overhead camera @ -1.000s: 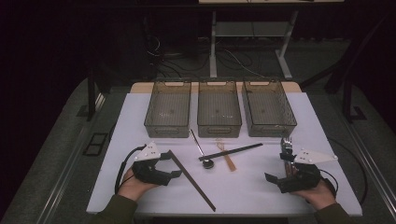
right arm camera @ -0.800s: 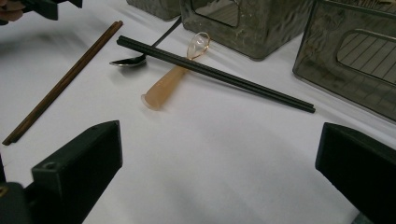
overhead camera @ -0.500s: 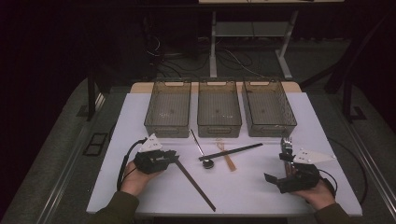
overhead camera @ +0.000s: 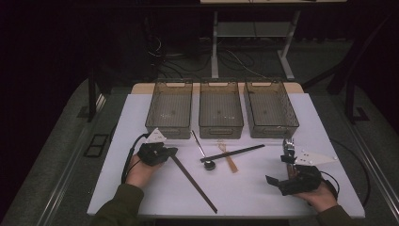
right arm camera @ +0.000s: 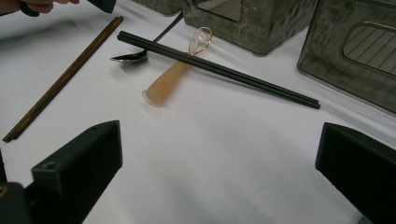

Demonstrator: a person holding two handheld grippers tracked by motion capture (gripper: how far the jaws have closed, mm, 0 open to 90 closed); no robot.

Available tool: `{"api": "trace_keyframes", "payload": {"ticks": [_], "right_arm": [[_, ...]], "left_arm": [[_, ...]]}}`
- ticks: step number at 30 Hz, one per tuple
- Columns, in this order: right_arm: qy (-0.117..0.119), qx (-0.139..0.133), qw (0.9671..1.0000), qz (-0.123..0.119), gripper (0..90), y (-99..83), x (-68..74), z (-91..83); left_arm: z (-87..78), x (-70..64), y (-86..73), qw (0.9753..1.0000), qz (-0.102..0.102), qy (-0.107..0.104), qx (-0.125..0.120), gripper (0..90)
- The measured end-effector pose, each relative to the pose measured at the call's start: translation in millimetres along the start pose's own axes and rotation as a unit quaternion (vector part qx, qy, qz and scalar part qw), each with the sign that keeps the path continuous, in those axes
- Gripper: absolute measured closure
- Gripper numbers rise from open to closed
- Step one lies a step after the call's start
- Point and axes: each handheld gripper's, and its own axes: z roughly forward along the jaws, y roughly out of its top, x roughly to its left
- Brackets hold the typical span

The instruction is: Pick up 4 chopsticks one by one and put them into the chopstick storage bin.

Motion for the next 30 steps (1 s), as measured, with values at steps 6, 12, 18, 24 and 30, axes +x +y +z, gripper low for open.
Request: {"api": "trace_keyframes", "payload": {"ticks": [6,12,18,24,30], "right_arm": [[-0.001,0.000,1.0000,0.002,0.3,0.1,-0.5,0.3],[-0.002,0.000,1.0000,0.001,0.4,-0.3,-0.5,0.1],[-0.002,0.002,1.0000,0.000,0.4,-0.3,-0.2,-0.1],[-0.003,0.002,1.0000,-0.001,0.4,-0.1,0.0,-0.1],[-0.003,0.002,1.0000,-0.001,0.4,-0.2,-0.1,-0.6]], "left_arm": [[9.5,7.0,2.0,0.9998,-0.008,0.011,0.018,90.0],[13.6,8.2,1.9,0.9995,-0.010,0.015,0.028,90.0],[16.4,6.7,1.7,0.9991,-0.003,0.014,0.041,90.0],[16.7,7.4,1.4,0.9988,0.002,0.013,0.047,90.0],[15.4,7.3,1.2,0.9987,-0.001,0.015,0.049,90.0]]}}
